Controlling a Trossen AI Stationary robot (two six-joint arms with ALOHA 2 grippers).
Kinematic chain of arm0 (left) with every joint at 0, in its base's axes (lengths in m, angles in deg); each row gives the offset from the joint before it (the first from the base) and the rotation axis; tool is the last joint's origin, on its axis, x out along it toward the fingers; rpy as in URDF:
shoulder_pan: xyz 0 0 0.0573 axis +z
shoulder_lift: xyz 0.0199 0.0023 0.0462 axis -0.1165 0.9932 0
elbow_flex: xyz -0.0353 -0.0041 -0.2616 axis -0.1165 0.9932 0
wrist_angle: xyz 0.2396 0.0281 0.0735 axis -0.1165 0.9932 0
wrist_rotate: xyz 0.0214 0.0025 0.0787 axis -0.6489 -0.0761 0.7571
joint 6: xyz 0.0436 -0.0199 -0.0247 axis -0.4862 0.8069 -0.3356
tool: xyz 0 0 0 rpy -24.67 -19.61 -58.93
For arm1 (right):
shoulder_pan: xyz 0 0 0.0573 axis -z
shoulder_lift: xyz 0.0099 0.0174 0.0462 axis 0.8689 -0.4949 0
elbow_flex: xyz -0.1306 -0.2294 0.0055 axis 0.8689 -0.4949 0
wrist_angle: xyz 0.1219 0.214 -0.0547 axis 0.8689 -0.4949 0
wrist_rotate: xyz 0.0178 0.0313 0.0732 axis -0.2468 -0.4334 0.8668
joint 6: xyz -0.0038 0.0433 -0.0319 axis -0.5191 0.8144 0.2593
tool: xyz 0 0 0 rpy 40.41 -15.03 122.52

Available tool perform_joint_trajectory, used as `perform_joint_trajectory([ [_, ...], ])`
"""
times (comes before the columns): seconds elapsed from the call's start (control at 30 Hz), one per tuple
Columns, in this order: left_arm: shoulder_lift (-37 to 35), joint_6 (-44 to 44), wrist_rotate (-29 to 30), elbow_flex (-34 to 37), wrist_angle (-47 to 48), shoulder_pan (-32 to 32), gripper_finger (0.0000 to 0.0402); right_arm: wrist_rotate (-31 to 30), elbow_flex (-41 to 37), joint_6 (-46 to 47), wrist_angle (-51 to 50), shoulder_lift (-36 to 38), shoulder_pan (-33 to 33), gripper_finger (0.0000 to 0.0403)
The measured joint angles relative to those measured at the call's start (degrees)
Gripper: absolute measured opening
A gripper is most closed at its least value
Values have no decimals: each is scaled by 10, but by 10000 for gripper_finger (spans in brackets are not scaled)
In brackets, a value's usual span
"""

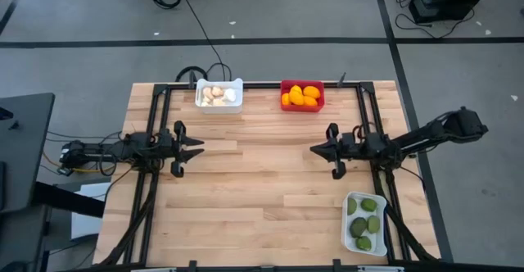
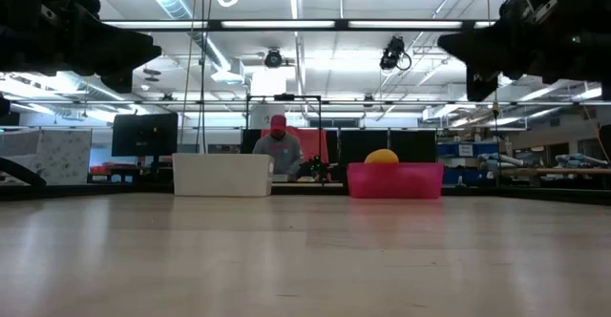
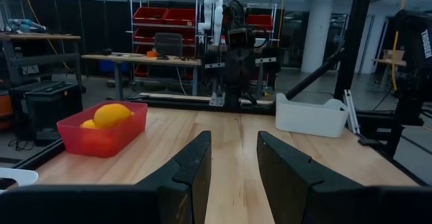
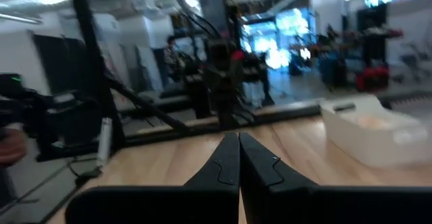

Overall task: Sort produce into baskets
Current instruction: Return to Home Position

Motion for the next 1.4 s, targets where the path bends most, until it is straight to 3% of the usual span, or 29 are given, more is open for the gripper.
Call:
perform_joint_trajectory([
  [0.13,0,3,1,0,1,0,124,43,0,-13,-33,54,15,4],
  [0.6,0,6,-1,0,13,-1,124,44,0,2,-313,296,32,4],
  [0.87,0,7,-1,0,13,-1,124,31,0,19,-425,366,52,4],
  [1.4,0,20,-4,0,30,-1,124,64,0,-1,-568,467,105,4],
])
